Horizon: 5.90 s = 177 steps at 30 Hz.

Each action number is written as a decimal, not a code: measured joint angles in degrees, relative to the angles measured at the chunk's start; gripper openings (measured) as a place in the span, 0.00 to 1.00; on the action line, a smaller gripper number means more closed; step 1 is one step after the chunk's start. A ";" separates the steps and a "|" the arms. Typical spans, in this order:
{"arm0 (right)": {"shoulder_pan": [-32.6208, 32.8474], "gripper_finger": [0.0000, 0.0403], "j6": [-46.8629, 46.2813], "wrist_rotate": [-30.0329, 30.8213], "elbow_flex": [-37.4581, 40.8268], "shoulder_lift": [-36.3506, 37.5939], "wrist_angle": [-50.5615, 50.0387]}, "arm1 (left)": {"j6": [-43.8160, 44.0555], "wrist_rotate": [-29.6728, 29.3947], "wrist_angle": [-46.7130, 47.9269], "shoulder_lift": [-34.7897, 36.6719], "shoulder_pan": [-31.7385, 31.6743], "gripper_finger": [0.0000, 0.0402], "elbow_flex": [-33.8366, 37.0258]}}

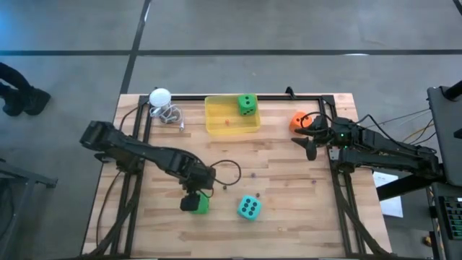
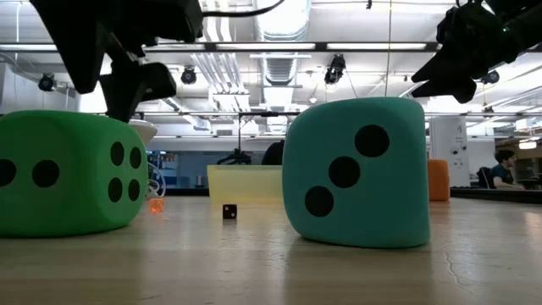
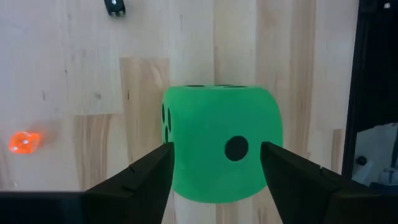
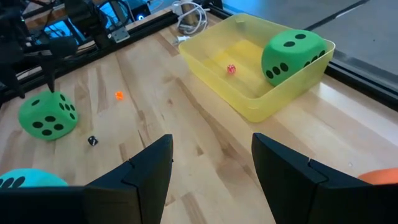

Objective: Pick & Place Dice
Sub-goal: Put the green large die into the yellow bin

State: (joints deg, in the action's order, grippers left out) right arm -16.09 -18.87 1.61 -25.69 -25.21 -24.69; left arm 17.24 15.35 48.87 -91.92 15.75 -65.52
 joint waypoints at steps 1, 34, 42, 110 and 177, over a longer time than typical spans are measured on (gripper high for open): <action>0.01 0.53 0.00 -0.02 0.00 0.00 0.00 | -0.17 0.43 -0.11 -0.16 0.00 0.63 0.32; 0.21 0.53 0.02 -0.02 0.00 0.00 0.09 | -1.21 12.57 -22.14 -0.13 -2.61 0.56 15.24; 0.23 0.53 0.44 -0.02 0.00 0.02 0.22 | -3.65 12.59 -23.42 -0.15 -3.15 0.33 15.91; 0.22 0.53 2.47 -0.15 -0.24 0.02 2.69 | -8.01 -18.78 -8.78 9.60 -3.58 0.01 6.22; 0.23 0.53 2.48 -0.37 -0.26 0.02 2.70 | -17.93 -33.79 -14.44 5.28 1.34 0.08 6.73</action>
State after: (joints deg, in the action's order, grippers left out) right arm -15.86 -16.39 1.24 -25.96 -25.19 -21.99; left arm -0.69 -18.44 34.43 -86.64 17.08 -58.79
